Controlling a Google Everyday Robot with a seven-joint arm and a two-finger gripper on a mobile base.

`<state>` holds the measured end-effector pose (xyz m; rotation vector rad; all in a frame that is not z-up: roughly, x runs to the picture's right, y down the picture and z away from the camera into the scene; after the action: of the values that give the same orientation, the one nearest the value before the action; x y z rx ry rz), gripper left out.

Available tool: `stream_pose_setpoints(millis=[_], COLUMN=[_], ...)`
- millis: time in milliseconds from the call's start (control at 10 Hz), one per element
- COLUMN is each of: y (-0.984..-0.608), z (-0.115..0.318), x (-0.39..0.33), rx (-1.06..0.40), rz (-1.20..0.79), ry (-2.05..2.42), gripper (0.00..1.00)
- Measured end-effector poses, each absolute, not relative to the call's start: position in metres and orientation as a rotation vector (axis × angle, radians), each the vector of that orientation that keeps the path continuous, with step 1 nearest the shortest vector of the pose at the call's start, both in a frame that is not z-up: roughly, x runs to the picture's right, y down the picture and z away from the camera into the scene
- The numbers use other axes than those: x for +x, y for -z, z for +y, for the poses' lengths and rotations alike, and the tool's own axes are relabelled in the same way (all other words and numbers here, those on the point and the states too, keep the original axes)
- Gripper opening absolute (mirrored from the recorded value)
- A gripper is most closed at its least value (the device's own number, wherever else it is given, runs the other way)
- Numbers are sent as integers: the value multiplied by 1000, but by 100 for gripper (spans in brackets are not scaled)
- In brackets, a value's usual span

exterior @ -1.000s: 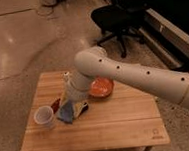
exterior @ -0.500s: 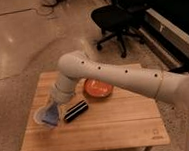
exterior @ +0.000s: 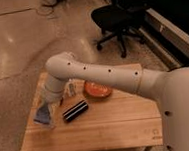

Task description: Place the white sponge in the ceramic cup

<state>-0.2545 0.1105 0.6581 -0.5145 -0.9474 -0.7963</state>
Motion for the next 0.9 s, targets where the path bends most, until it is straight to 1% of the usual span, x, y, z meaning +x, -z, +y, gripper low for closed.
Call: stream_pose_setpoints(millis=[400,500,600,900], y=[-681,-686,-691,-713], z=[115,117,119,126], x=[-283,-288,-292,-300], rx=[-512,-515,-519,-533], rz=[-929,-924,-918,-887], ry=[843,852,861,892], gripper=[1,5,12,43])
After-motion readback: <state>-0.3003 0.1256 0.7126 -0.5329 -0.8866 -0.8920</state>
